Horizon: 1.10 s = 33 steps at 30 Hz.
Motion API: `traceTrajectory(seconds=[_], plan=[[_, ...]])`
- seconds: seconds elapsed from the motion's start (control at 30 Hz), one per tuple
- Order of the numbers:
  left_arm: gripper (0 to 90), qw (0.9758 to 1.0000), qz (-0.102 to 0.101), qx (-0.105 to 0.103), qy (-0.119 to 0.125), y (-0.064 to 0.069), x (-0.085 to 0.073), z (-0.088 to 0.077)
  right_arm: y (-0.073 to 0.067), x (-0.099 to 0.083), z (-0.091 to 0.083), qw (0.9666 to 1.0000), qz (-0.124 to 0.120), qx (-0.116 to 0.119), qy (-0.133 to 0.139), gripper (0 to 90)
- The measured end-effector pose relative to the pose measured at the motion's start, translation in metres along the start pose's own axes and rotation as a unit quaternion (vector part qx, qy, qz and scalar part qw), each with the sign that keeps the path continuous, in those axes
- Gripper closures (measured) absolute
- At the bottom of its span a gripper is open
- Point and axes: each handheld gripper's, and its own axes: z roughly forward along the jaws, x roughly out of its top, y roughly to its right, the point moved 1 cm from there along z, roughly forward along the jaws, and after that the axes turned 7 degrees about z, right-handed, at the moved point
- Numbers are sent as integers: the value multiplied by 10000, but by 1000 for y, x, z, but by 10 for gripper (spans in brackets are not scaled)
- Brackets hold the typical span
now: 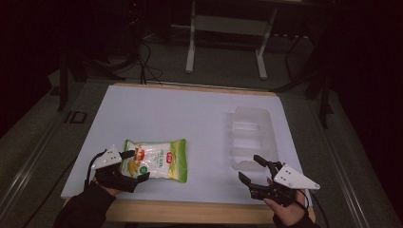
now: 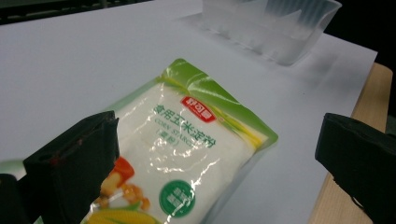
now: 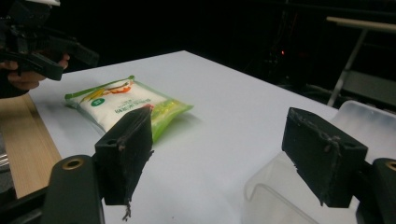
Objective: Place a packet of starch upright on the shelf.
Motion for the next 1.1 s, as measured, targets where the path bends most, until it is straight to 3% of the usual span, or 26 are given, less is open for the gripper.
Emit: traceTrajectory(seconds=[0.13, 0.17, 0.27, 0.33, 0.43, 0.53, 0.7, 0.93, 1.03, 1.1], plan=[[1, 9999, 87, -14, -76, -4, 8, 2, 1, 0, 0, 10000, 1, -29, -5, 264], [1, 9999, 138, -19, -84, -7, 14, 3, 2, 0, -2, 9999, 42, 73, -68, 331], [1, 9997, 206, -74, -139, -11, 26, 5, 1, 1, -3, 9998, 46, 94, -139, 329], [1, 9997, 206, -74, -139, -11, 26, 5, 0, 0, -3, 9997, 71, 152, -152, 329], [1, 9993, 202, -254, -170, -16, 39, 10, -3, 0, -3, 9996, 20, 264, -51, 293], [1, 9987, 283, -350, -235, -19, 47, 14, -3, 1, -4, 9994, 120, 322, 25, 293], [1, 9977, 375, -448, -335, -21, 58, 22, -3, -1, -2, 9998, 87, 185, 49, 290], [1, 9952, 495, -670, -513, -24, 69, 45, -4, -3, -1, 9992, 124, 358, 116, 289], [5, 9924, 669, -739, -727, -24, 70, 57, -5, -3, -1, 9989, 151, 409, 175, 269], [33, 9918, 696, -767, -752, -24, 70, 61, -5, -3, 0, 9990, 129, 399, 176, 270]])
